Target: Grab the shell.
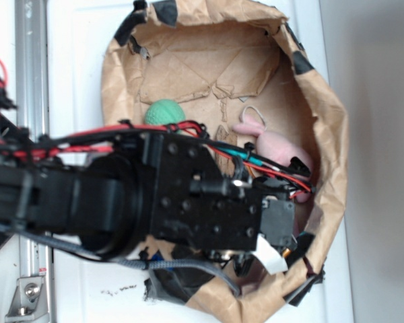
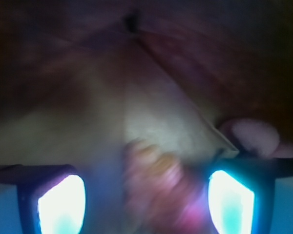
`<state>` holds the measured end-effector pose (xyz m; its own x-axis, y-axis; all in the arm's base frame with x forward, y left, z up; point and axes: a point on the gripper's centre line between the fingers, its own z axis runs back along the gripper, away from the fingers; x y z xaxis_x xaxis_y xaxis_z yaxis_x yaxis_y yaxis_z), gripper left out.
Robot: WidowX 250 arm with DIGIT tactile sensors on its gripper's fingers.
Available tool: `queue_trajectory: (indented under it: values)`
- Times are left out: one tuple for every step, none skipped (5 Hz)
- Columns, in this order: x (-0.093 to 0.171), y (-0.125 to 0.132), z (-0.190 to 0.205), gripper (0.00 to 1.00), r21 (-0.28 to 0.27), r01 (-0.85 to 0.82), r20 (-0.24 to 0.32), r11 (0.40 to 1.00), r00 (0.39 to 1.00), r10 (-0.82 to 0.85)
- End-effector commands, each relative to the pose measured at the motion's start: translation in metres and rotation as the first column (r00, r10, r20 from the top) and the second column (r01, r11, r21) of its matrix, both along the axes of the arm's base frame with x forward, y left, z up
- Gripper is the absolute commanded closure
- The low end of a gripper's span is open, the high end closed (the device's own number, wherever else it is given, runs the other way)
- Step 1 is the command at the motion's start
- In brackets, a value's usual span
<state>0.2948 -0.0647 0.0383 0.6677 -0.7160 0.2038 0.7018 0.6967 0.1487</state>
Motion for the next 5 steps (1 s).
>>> queue_trajectory:
  values:
    - [0.013, 0.0, -0.009, 0.58, 0.016, -0.091, -0.015, 0.996, 0.996, 0.091]
    - [0.013, 0.007, 0.006, 1.0, -0.005, -0.144, 0.014, 0.99, 0.989, 0.144]
    - [0.014, 0.027, 0.055, 1.0, -0.072, -0.241, 0.074, 0.968, 0.966, 0.246]
    - [0.014, 0.045, 0.085, 1.0, -0.133, -0.332, 0.105, 0.934, 0.932, 0.346]
    - [0.014, 0.054, 0.093, 1.0, -0.171, -0.388, 0.104, 0.905, 0.907, 0.409]
